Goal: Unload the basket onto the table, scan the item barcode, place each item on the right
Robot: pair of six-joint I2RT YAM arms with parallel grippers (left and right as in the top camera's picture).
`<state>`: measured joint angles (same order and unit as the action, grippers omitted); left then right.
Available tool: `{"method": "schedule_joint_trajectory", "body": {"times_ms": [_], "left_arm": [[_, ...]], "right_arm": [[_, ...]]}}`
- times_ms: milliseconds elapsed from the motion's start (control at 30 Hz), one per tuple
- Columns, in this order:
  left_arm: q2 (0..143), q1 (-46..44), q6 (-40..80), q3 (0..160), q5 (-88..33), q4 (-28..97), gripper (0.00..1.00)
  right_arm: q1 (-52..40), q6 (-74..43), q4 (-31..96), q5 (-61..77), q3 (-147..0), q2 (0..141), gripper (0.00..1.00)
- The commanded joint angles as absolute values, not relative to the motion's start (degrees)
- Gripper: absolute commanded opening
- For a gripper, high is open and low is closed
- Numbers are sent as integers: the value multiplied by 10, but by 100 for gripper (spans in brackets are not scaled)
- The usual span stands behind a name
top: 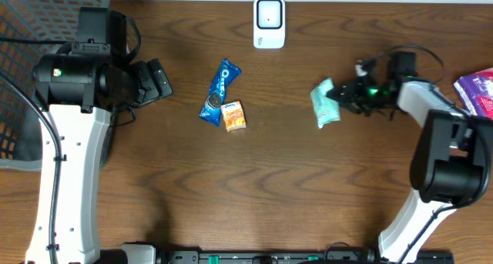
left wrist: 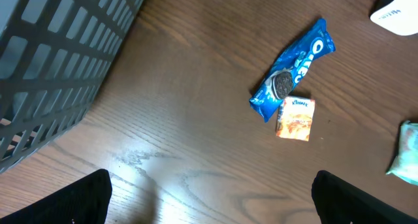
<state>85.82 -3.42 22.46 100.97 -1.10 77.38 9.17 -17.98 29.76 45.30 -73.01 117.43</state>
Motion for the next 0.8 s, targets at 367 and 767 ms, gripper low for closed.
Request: {"method": "schedule_joint_trajectory", "body": {"times_ms": [367,767], "left_arm": [[861,-32,221,1011,-2,776,98],[861,-32,221,1011,-2,776,98]], "right_arm": [[81,-39,528,275,-906,1142,43],[26,-39,465,187,-813,1145,49]]}}
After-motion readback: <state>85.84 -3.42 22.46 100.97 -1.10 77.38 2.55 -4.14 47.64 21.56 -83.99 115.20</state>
